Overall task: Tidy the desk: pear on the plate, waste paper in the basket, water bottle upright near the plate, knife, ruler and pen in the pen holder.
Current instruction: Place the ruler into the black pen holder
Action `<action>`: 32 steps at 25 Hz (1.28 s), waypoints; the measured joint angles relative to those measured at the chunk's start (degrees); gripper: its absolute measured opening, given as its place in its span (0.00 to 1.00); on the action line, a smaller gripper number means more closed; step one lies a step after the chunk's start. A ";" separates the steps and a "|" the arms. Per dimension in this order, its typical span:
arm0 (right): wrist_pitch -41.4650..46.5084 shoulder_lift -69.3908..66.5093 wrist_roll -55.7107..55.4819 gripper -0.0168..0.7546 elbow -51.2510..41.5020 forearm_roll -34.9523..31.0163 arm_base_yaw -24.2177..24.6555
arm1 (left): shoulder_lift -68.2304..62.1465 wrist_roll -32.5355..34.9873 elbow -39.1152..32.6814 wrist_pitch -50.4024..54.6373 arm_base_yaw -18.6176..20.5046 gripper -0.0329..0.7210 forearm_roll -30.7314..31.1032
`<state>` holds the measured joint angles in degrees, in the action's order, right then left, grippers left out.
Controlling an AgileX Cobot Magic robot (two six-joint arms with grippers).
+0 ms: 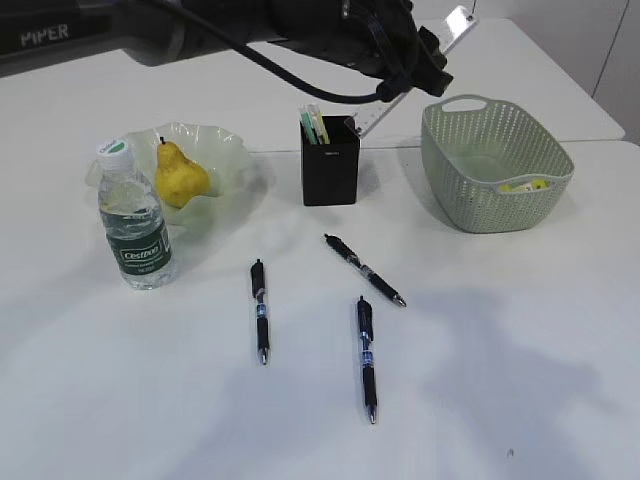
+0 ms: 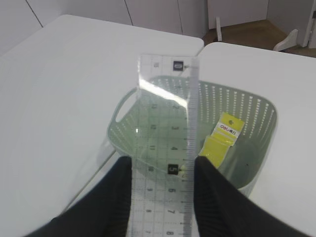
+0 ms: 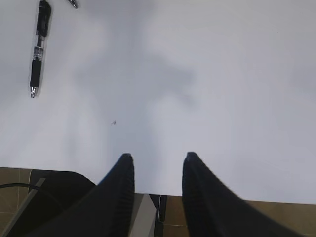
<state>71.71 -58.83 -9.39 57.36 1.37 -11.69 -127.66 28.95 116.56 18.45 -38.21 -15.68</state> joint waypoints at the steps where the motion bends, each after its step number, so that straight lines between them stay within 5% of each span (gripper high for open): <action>1: 0.00 0.00 0.00 0.38 0.00 0.00 0.00 | 0.53 0.00 0.00 0.70 0.30 0.40 -0.11; 20: -1.32 0.00 0.00 0.38 0.00 0.00 0.00 | 3.83 0.00 0.00 2.13 12.38 0.40 -0.43; 32: -7.71 0.00 0.00 0.38 0.00 0.00 0.00 | -0.59 0.00 0.00 -8.99 13.77 0.40 -9.36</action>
<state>63.99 -58.83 -9.39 57.36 1.37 -11.69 -128.25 28.95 116.56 9.46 -24.44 -25.04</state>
